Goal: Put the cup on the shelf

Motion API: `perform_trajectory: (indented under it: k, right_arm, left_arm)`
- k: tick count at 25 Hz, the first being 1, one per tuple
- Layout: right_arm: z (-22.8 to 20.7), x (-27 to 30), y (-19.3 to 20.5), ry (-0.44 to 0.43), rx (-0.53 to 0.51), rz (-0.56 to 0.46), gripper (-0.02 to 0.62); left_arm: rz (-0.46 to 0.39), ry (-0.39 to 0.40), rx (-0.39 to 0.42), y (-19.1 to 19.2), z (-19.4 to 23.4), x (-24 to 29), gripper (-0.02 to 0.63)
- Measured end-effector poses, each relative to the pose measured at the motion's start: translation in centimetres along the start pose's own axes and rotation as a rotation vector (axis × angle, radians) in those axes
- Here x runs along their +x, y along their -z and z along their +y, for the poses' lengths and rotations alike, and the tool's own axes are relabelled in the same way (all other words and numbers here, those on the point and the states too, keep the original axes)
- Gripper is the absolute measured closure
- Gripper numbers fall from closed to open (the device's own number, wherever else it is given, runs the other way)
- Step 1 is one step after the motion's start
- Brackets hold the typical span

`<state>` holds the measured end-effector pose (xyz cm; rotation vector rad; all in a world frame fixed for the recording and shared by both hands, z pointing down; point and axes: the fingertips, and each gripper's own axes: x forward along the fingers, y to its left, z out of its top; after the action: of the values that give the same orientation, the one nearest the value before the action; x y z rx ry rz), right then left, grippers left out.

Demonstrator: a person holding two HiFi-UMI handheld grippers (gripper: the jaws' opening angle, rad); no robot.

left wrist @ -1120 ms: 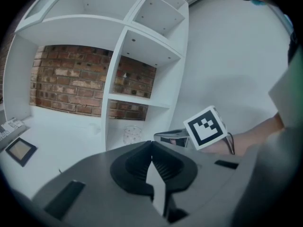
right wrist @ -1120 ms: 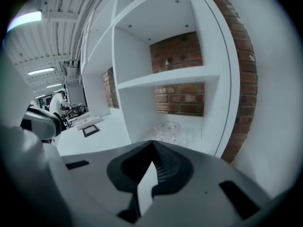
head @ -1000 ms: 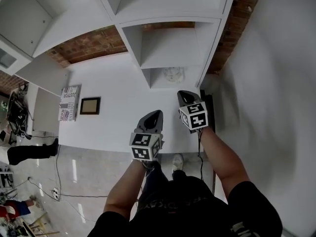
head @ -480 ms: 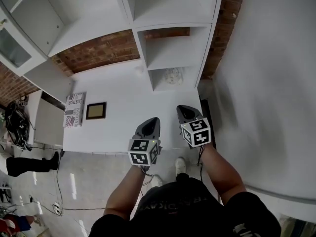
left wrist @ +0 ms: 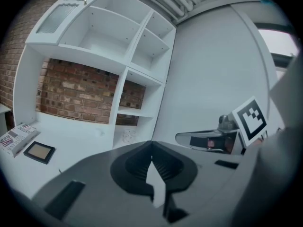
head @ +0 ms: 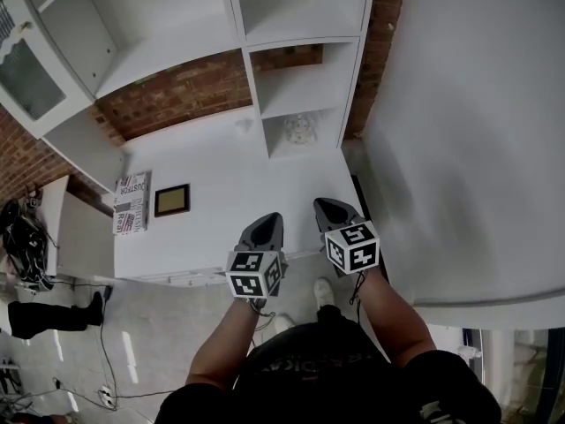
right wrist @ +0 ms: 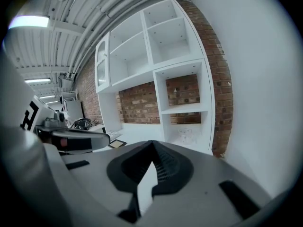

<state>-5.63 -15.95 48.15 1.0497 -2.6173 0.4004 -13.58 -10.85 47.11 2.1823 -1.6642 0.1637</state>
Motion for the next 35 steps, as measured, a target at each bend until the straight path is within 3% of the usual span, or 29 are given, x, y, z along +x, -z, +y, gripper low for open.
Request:
perform_trajectory:
  k: [11,35]
  right_arm:
    - [2.0,-3.6,1.3,0.052,0.03,-0.012,0.595]
    - [3.0,-5.3,1.9,0.063,0.013,-0.016,0.595]
  left_arm:
    - [0.013,0.024,0.014,1.3,-0.2,-3.0,0.601]
    - [-0.009,0.037,0.026,1.4,-1.2,-4.3,0.601]
